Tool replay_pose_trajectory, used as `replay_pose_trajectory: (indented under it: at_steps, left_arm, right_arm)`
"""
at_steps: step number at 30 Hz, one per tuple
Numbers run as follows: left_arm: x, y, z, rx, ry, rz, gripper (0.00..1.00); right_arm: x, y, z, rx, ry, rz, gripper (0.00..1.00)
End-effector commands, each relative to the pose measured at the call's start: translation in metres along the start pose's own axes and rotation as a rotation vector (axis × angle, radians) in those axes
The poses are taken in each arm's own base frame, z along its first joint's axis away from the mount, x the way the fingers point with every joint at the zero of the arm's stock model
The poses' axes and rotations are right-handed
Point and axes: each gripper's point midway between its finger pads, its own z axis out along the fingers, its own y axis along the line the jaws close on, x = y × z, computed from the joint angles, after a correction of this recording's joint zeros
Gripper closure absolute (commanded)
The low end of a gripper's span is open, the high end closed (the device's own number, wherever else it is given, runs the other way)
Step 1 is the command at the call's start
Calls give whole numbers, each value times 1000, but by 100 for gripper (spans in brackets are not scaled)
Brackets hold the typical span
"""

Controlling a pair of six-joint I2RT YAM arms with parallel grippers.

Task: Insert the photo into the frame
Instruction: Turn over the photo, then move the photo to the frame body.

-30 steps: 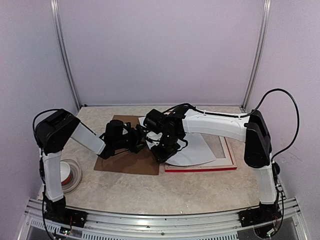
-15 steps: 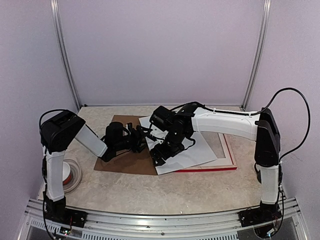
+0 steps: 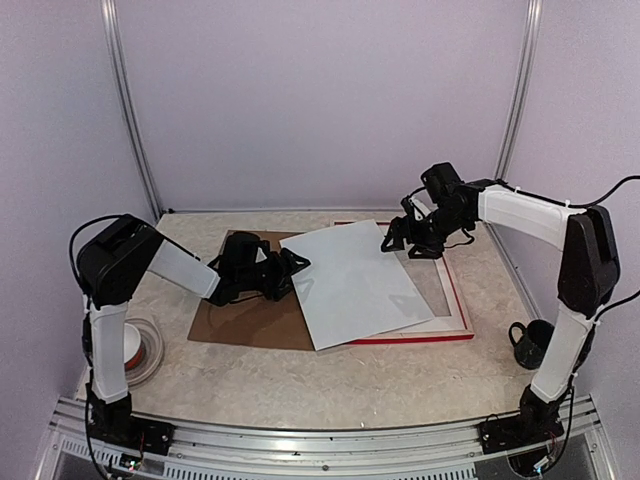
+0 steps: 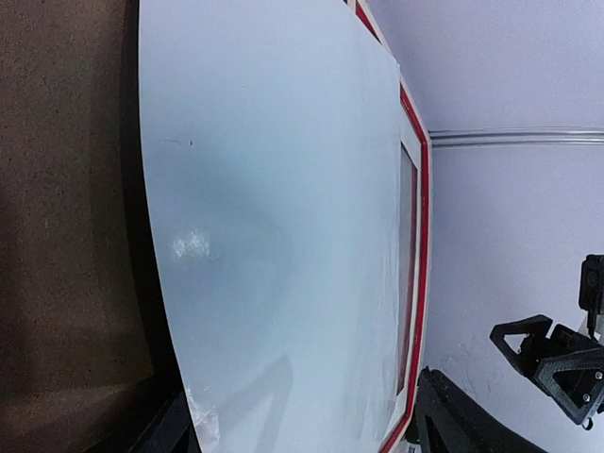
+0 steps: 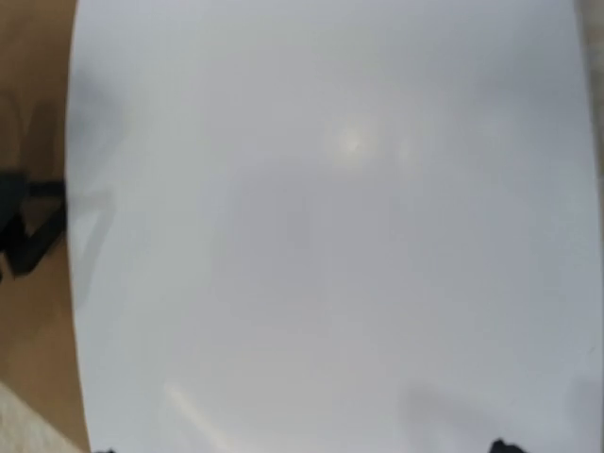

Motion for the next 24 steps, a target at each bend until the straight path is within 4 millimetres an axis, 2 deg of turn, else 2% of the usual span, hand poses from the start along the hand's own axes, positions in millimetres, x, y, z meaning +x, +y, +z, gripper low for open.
replay_pose_trajectory:
  at_steps: [1, 6, 13, 24]
  left_arm:
    - [-4, -9, 3, -53, 2, 74, 23]
    - [-4, -9, 10, -81, 18, 103, 22]
    - [-9, -14, 26, -89, 38, 128, 22]
    - [-18, -23, 42, -122, 38, 173, 22]
  right_arm:
    - [-23, -12, 16, -26, -27, 38, 15]
    - [-32, -41, 34, -9, -19, 93, 15]
    - [-19, -76, 41, 65, -8, 153, 14]
    - [-6, -101, 44, 86, -10, 195, 13]
